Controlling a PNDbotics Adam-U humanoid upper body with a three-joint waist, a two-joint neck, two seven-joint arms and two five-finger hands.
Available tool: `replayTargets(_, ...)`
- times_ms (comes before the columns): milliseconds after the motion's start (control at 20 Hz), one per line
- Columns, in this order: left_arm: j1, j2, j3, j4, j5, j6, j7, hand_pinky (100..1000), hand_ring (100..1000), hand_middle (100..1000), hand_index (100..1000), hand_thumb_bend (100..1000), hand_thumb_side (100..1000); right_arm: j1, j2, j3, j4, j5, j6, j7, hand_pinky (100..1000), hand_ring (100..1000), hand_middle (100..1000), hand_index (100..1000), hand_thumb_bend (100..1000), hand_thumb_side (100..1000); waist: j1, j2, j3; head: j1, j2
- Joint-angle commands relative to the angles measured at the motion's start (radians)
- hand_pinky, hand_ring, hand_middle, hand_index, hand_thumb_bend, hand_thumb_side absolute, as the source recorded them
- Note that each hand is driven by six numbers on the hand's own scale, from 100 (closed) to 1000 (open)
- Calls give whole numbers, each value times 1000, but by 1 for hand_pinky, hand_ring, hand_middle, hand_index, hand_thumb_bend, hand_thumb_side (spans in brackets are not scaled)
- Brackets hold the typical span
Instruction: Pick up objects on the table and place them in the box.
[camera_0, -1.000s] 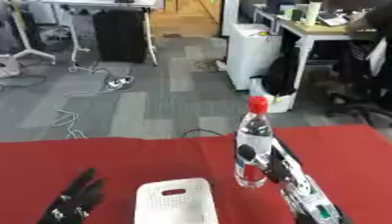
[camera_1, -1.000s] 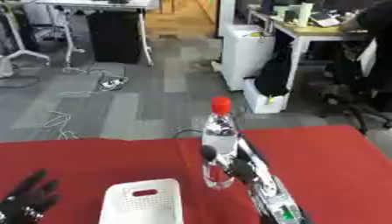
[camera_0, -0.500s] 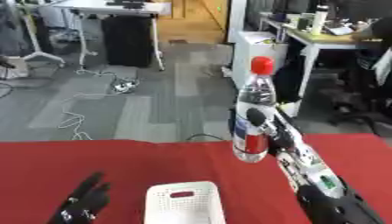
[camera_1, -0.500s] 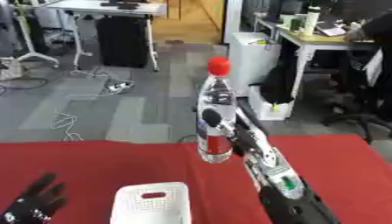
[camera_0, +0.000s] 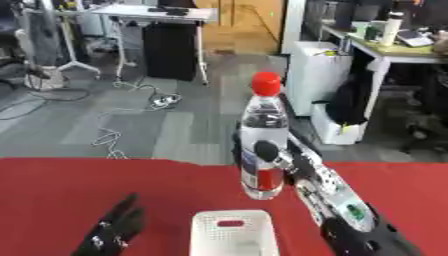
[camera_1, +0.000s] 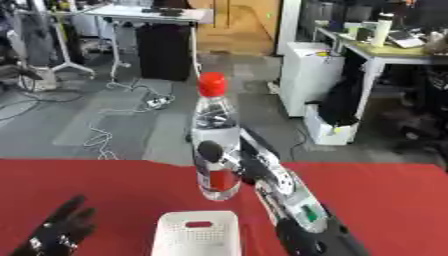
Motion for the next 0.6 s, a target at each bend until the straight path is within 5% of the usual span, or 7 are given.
replayTargets(50,-4,11,3,-17,9,-1,-2,963,1000,1000,895,100,829,-17,18,3,-38,-6,7,5,100,100,100,387,628,475,1,-25,7,25,8)
replayTargets(600,-2,9,8,-17,7,-1,2,963,1000,1000,895,100,829,43,22,5,-102,52,-42,-29,100,100,102,382,644,487,6,-22,8,39,28)
